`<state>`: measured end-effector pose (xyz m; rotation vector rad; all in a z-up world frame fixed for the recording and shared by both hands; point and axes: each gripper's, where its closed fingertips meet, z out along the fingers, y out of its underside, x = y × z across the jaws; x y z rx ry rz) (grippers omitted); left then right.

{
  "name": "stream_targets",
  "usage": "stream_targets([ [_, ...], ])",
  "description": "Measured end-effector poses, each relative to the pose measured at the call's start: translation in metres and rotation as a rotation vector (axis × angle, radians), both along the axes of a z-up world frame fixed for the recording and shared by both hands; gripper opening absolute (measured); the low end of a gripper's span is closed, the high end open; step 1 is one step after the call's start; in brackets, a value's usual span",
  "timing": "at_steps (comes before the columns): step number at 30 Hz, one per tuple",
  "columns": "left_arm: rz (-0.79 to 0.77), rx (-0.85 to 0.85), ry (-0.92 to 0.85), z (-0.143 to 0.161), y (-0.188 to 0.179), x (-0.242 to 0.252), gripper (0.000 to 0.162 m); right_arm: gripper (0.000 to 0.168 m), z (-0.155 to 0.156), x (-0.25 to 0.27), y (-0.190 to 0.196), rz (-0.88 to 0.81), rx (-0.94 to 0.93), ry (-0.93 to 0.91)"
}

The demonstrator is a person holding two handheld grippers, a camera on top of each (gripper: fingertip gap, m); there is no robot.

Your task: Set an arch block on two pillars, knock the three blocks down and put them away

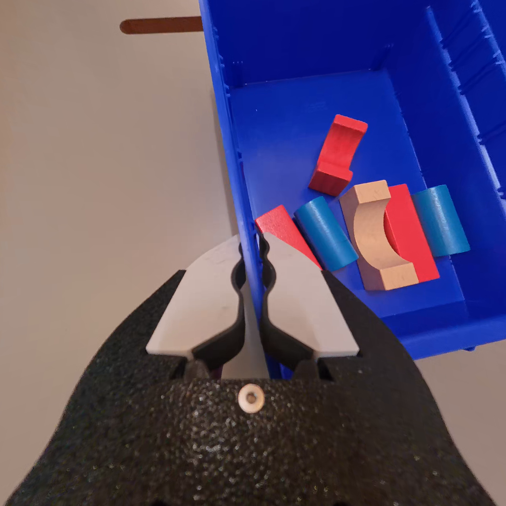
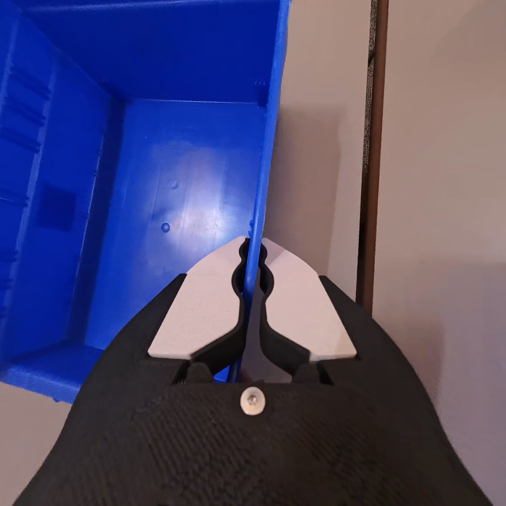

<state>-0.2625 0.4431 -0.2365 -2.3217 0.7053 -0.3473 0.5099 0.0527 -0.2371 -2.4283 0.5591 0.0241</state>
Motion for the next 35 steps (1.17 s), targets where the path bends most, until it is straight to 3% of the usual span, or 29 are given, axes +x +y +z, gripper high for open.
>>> stream_targets([
  [1, -0.003, -0.003, 0.004, 0.0, 0.007, 0.0, 0.006, 0.005, -0.002, 0.003, 0.004, 0.014, -0.012, -0.012],
  [11, -0.027, -0.009, 0.011, -0.001, 0.048, 0.006, 0.006, 0.005, -0.002, 0.045, 0.047, 0.03, -0.032, -0.062],
  [21, -0.021, -0.022, -0.019, -0.001, 0.054, 0.01, 0.008, 0.008, 0.003, 0.051, 0.052, 0.085, -0.045, -0.203],
  [25, -0.03, 0.054, 0.035, 0.005, 0.055, 0.005, 0.033, 0.019, 0.031, 0.055, 0.044, 0.075, 0.008, -0.34],
  [29, -0.075, 0.107, 0.117, 0.015, 0.052, 0.003, 0.054, 0.042, 0.076, 0.055, 0.034, 0.011, 0.077, -0.466],
  [32, -0.091, 0.092, 0.171, 0.023, 0.047, 0.002, 0.063, 0.053, 0.104, 0.027, 0.033, 0.016, 0.172, -0.425],
  [35, -0.092, 0.07, 0.185, 0.035, 0.04, 0.006, 0.067, 0.066, 0.111, -0.035, 0.04, 0.109, 0.253, -0.274],
])
